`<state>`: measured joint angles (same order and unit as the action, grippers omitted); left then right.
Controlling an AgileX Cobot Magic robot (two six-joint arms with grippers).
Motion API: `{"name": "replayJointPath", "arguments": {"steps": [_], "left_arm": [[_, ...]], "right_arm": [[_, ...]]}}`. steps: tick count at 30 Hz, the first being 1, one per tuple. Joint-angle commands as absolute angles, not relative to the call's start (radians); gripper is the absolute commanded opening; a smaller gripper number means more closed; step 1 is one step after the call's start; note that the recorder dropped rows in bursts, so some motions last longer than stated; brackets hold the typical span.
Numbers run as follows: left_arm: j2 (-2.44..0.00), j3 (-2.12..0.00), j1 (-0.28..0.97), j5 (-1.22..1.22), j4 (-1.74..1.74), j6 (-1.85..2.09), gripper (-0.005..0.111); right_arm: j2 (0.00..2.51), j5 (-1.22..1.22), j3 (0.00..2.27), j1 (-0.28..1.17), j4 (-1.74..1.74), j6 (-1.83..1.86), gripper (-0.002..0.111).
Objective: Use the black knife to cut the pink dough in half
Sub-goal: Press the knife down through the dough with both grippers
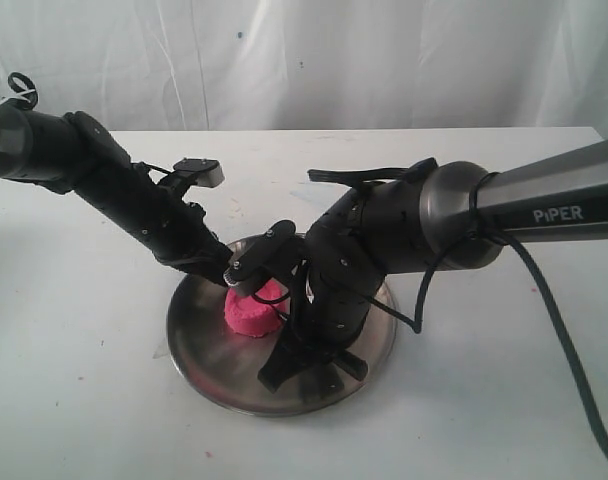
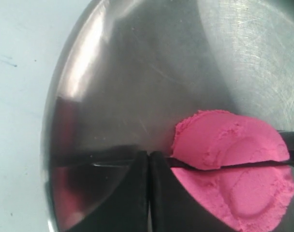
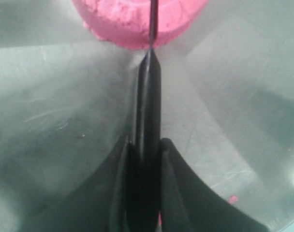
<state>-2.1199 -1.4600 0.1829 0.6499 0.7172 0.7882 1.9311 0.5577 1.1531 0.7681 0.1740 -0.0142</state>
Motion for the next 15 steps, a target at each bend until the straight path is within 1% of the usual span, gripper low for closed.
{"name": "replayJointPath", "arguments": {"steps": [1,15], "left_arm": [[-2.141,-1.456,0.182,0.658,0.722,0.792,0.0],[-2.141,-1.456,0.182,0.66,0.722,0.792,0.0]], "right_arm": [[1.932,0.564,1.156,0.766,0.173,0.0,0.0],[1.902,0.561,1.156,0.766,0.175,0.0,0.0]]}}
